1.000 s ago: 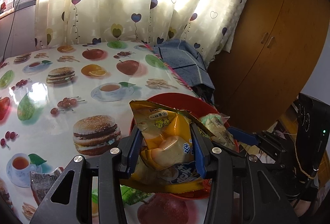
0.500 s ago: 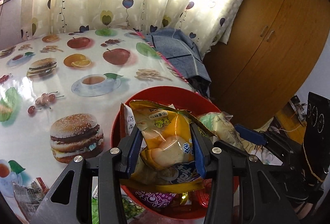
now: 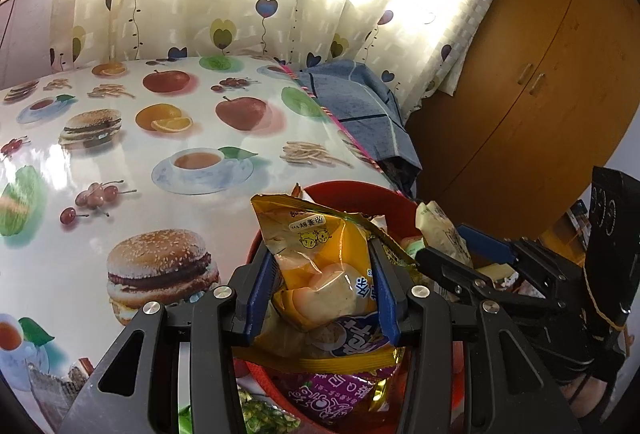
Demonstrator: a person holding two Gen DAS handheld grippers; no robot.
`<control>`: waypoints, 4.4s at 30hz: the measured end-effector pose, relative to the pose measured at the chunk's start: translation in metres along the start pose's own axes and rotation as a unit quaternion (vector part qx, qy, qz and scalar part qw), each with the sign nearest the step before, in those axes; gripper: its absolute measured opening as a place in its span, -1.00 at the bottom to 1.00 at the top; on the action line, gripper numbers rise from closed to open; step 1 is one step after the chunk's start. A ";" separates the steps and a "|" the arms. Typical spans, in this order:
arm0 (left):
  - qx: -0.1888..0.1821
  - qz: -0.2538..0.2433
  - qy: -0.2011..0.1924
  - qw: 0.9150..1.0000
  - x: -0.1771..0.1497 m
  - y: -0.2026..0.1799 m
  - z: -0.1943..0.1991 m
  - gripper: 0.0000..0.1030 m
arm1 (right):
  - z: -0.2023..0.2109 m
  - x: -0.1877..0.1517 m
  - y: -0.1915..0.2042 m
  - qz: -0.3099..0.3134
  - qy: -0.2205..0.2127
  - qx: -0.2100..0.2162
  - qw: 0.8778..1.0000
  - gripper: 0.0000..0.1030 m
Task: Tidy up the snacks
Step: 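Lower the bread bag into the basket and open the right gripper, then lower the yellow chip bag into the basket and open the left gripper, then move the left gripper to the green packet and grasp it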
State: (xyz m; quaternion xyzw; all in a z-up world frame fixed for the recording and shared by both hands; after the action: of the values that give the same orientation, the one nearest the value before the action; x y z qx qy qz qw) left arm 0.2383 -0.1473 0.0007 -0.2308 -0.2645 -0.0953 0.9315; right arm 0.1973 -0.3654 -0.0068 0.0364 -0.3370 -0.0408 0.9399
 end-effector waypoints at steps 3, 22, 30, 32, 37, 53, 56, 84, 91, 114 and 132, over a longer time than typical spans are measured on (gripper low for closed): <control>-0.004 -0.004 0.002 1.000 -0.002 -0.002 0.000 -0.10 | -0.003 0.005 0.002 0.009 -0.001 0.004 1.000 0.16; -0.008 -0.024 -0.010 1.000 0.007 -0.015 -0.008 -0.10 | 0.024 -0.011 -0.007 -0.019 -0.029 0.009 0.999 0.18; -0.007 -0.020 -0.008 1.000 0.004 -0.011 -0.004 0.14 | 0.029 -0.016 -0.003 -0.015 -0.031 0.013 0.999 0.18; -0.004 -0.018 -0.018 1.000 0.004 -0.009 0.001 0.22 | 0.030 -0.018 -0.001 -0.014 -0.030 0.016 0.999 0.18; 0.005 -0.017 -0.031 0.999 0.001 -0.005 0.015 0.24 | 0.034 -0.020 0.000 -0.015 -0.032 0.018 0.999 0.18; 0.012 -0.006 -0.022 1.000 -0.020 0.011 0.027 -0.09 | 0.045 -0.026 0.012 -0.011 -0.038 0.023 0.999 0.18; 0.001 -0.027 -0.009 1.000 -0.024 0.000 0.021 -0.09 | 0.049 -0.027 0.013 -0.011 -0.039 0.022 0.999 0.18; 0.063 -0.020 -0.017 0.998 -0.067 0.012 0.067 -0.09 | 0.075 -0.054 0.075 0.038 -0.042 0.069 0.996 0.18; 0.076 -0.017 -0.018 0.997 -0.082 0.028 0.076 -0.09 | 0.074 -0.060 0.088 0.050 -0.036 0.078 0.995 0.18; 0.093 -0.141 0.055 0.984 -0.095 0.042 0.031 0.12 | 0.060 -0.060 0.090 0.049 -0.020 0.079 0.995 0.18; 0.122 -0.143 0.066 0.980 -0.121 0.036 0.020 -0.14 | 0.056 -0.057 0.102 0.059 -0.018 0.081 0.995 0.18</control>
State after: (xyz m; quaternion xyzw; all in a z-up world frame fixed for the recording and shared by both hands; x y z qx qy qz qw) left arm 0.1385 -0.0995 -0.0630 -0.0686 -0.2423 -0.2098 0.9448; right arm 0.1233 -0.2604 0.0104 0.0921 -0.3574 0.0413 0.9285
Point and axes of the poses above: each gripper's, at about its wrist camera, not at the fingertips, and z roughly against the way its jaws point, y to its left, x to its top, the point moved 5 cm from there along -z, roughly the way its jaws point, and after that the axes turned 10 degrees about y, right-handed, at the moved point
